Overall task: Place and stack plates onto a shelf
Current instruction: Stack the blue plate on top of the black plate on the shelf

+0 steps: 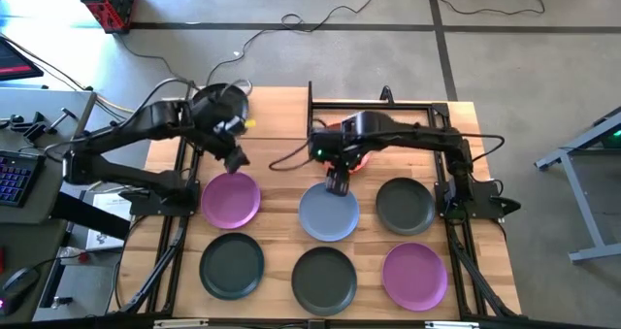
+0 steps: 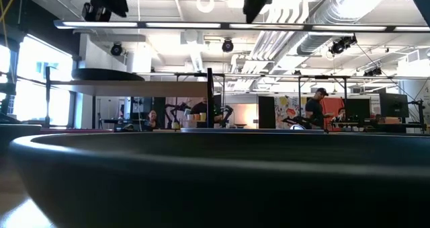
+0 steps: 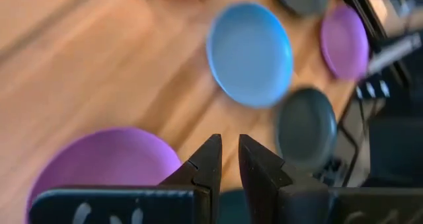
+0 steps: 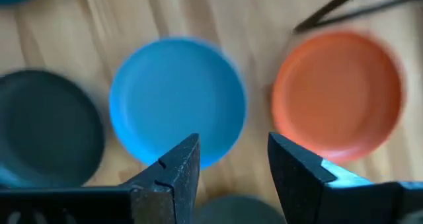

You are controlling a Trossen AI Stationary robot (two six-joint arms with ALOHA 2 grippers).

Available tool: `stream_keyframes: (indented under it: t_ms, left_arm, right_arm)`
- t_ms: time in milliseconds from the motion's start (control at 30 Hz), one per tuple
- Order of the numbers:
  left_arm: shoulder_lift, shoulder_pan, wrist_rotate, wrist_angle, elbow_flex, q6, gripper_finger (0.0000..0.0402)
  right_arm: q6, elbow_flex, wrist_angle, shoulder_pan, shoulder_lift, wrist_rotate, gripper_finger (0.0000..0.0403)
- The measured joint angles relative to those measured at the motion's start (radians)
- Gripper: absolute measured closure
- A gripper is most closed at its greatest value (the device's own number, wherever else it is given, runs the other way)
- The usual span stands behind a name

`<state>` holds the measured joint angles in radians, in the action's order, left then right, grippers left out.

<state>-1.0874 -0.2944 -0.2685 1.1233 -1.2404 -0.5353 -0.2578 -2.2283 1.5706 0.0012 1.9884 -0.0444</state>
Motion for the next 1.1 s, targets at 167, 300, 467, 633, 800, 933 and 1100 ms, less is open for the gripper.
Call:
stream_keyframes:
  t_ms: [167,300,467,633,800,933,1100]
  left_arm:
    - [0.000,0.127,0.011,0.000,0.000,0.001,0.0360]
    - [0.000,0.195,0.016,0.000,0.000,-0.002,0.0360]
    - [-0.001,0.264,0.021,-0.001,0.000,-0.003,0.0360]
    - [-0.001,0.324,0.048,-0.018,0.000,-0.003,0.0360]
    - [-0.001,0.375,0.088,-0.023,0.000,-0.003,0.0360]
    - [-0.001,0.412,0.145,-0.022,0.000,-0.016,0.0360]
    - [-0.001,0.453,0.200,-0.022,0.000,-0.038,0.0360]
  right_arm:
    - [-0.116,0.151,0.000,0.063,0.001,0.004,0.0247]
    - [-0.262,0.275,-0.035,0.116,0.001,0.004,0.0247]
    - [-0.447,0.409,-0.117,0.164,0.001,0.013,0.0247]
    - [-0.583,0.525,-0.191,0.191,0.001,0.014,0.0247]
    - [-0.723,0.616,-0.233,0.198,0.001,0.012,0.0247]
    - [-0.814,0.680,-0.289,0.196,0.000,0.011,0.0247]
    - [-0.868,0.741,-0.381,0.195,0.001,-0.001,0.0247]
